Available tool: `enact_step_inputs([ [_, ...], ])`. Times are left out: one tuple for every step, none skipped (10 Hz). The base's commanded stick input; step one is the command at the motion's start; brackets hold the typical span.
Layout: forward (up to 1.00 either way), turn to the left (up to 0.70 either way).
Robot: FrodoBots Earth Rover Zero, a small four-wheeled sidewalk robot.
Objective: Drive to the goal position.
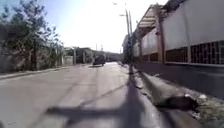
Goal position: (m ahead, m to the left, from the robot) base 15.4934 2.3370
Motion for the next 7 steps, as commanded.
enact_step_inputs([
  [1.0,0.0],
  [1.0,0.0],
  [1.0,0.0],
  [1.0,0.0],
  [1.0,-0.39],
  [1.0,-0.4],
  [1.0,-0.4],
])
